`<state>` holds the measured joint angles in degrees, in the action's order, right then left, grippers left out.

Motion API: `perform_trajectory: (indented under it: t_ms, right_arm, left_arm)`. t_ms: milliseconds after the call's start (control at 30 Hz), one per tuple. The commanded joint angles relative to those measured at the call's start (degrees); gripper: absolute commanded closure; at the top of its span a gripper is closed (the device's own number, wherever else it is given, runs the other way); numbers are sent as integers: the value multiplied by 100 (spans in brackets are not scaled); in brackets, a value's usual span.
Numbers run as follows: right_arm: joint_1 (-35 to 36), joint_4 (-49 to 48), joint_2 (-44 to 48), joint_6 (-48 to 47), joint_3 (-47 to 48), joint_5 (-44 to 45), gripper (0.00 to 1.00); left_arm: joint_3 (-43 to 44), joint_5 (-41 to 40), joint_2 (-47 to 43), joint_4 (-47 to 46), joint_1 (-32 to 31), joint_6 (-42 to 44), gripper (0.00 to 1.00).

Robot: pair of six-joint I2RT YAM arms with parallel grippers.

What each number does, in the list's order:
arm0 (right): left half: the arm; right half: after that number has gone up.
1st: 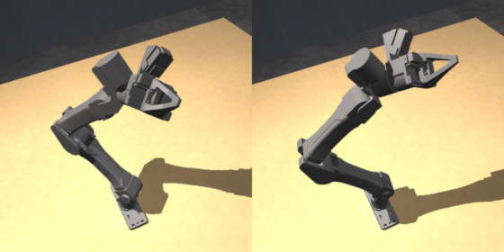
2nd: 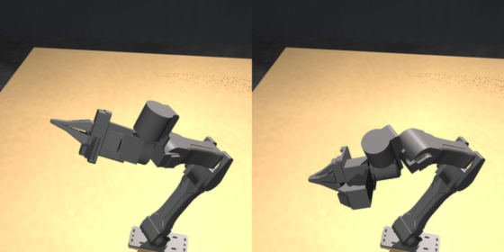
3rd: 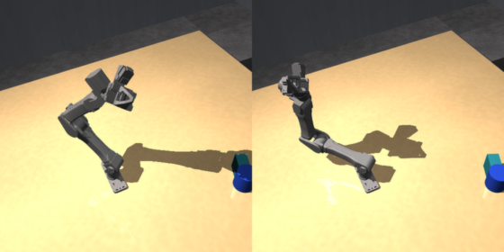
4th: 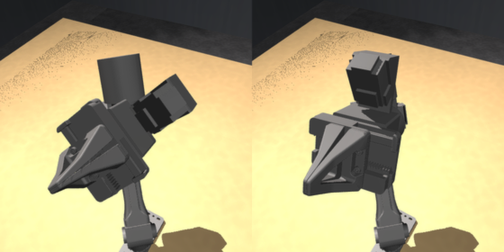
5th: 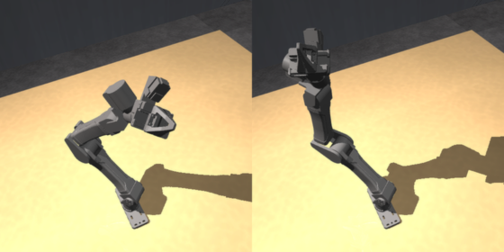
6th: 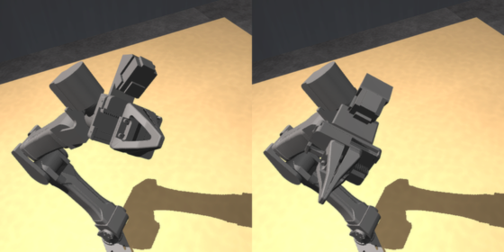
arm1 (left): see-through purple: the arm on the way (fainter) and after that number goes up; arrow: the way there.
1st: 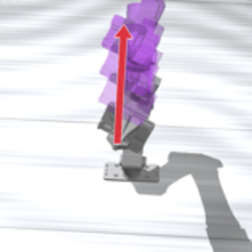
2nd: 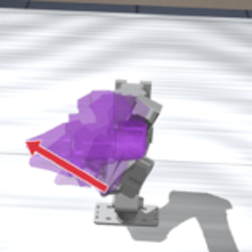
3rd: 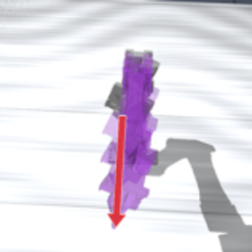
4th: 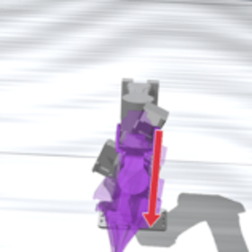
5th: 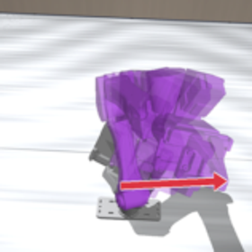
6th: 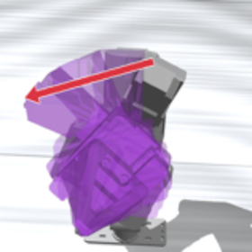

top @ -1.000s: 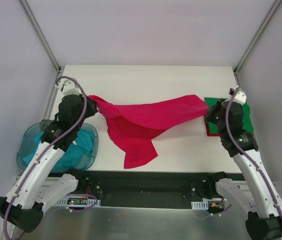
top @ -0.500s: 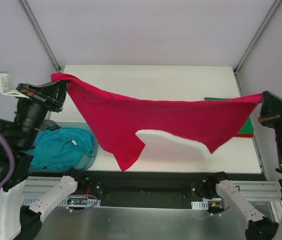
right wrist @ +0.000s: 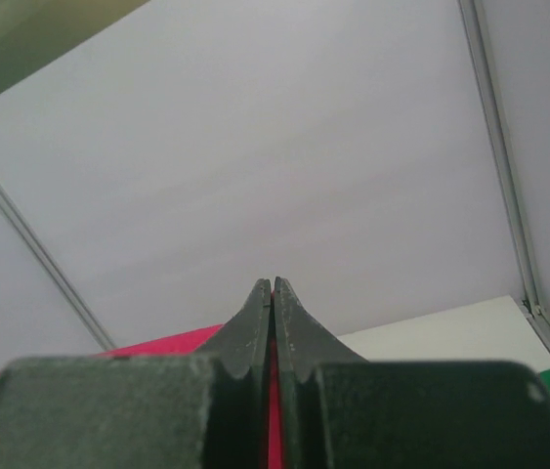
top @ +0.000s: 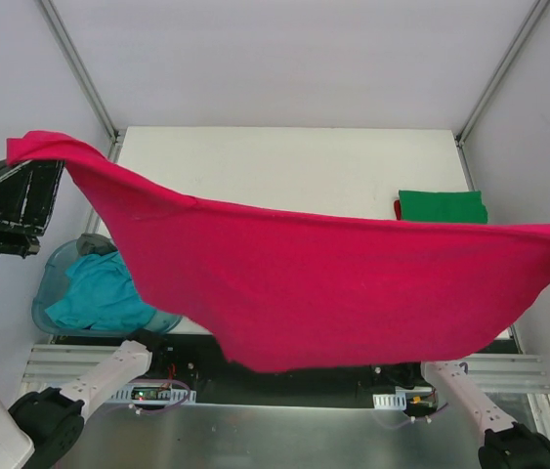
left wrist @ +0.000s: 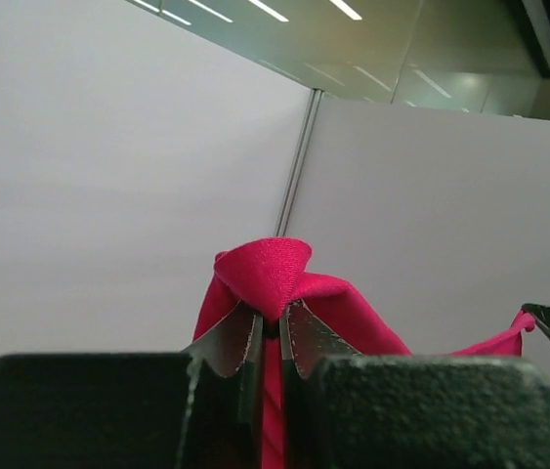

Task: Fold and stack the t-shirts
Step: Flatten out the tshirt

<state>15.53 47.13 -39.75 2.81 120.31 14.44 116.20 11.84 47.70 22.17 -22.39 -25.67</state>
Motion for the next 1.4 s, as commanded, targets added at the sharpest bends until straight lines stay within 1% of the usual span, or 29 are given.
perform_trajectory:
  t_ms: [0, 133, 200, 300, 333, 400, 467, 500, 567, 600, 667, 700, 733, 767, 800, 900, 933, 1067, 1100, 1233, 1367]
  right_arm:
    - [12, -28, -358, -237, -235, 427, 100]
    - [29, -371, -727, -474, -876, 893, 100]
    - [29, -643, -946, -536, -1429, 1191, 100]
    - [12, -1345, -1376, -597, -2465, 1815, 100]
    - [-6, -1582, -1595, -606, -2782, 1904, 100]
    - [-198, -2031, -2070, -537, -3301, 1827, 100]
    - [-628, -2391, -2719, -300, -3714, 1136, 100]
    - [-865, -2654, -3140, -142, -3865, 827, 100]
    - [-1130, -3321, -4028, -157, -3963, 317, 100]
    - [-1209, -3394, -4580, -158, -3806, 105, 100]
    - [-1280, -3256, -5609, -219, -3228, -229, 90]
    - [-1289, -3028, -6023, -228, -2894, -344, 81]
    - [-1289, -2861, -6436, -237, -2534, -441, 62]
    - [-1289, -2702, -6745, -237, -2278, -520, 48]
    - [-1289, -2605, -6931, -220, -2066, -521, 41]
    - [-1289, -2534, -7065, -149, -1889, -459, 31]
    - [-1281, -2525, -6995, -132, -1915, -485, 23]
    - [-1228, -2420, -6451, -140, -2300, -661, 2]
    - [-1210, -2332, -6293, -149, -2441, -731, 4]
    - [-1079, -1938, -5642, -237, -2977, -1074, 4]
    - [-710, -1892, -5106, -237, -3942, -1382, 4]
  left_arm:
    - [-79, -399, 458, -126, 42, 396, 100]
    - [-483, -1147, 1011, -134, 42, 738, 100]
    - [-677, -1840, 1467, -152, 42, 861, 100]
    - [-941, -2658, 2293, -257, 68, 1011, 100]
    - [-1020, -2738, 2653, -275, 155, 1003, 100]
    - [-1196, -2503, 3400, -275, 436, 767, 100]
    - [-1144, -1873, 4506, -266, 866, 433, 100]
    - [-1065, -1599, 4946, -258, 1025, 318, 94]
    - [-689, -1194, 5895, -249, 1219, 229, 77]
    - [-469, -1192, 6361, -214, 1263, 255, 57]
    - [119, -930, 7118, 31, 1307, 282, 1]
    - [374, -842, 7400, 137, 1316, 325, 1]
    - [516, -762, 7559, 182, 1316, 369, 1]
    - [570, -718, 7648, 182, 1316, 387, 1]
    - [614, -718, 7701, 182, 1316, 414, 1]
    - [562, -797, 7667, 182, 1316, 519, 1]
    - [518, -797, 7605, 182, 1316, 563, 1]
    - [62, -622, 7263, 182, 1316, 590, 1]
    - [-114, -586, 7123, 182, 1316, 572, 1]
    - [-773, -289, 6446, 191, 1316, 537, 1]
    - [-1196, 178, 6225, 182, 1308, 344, 1]
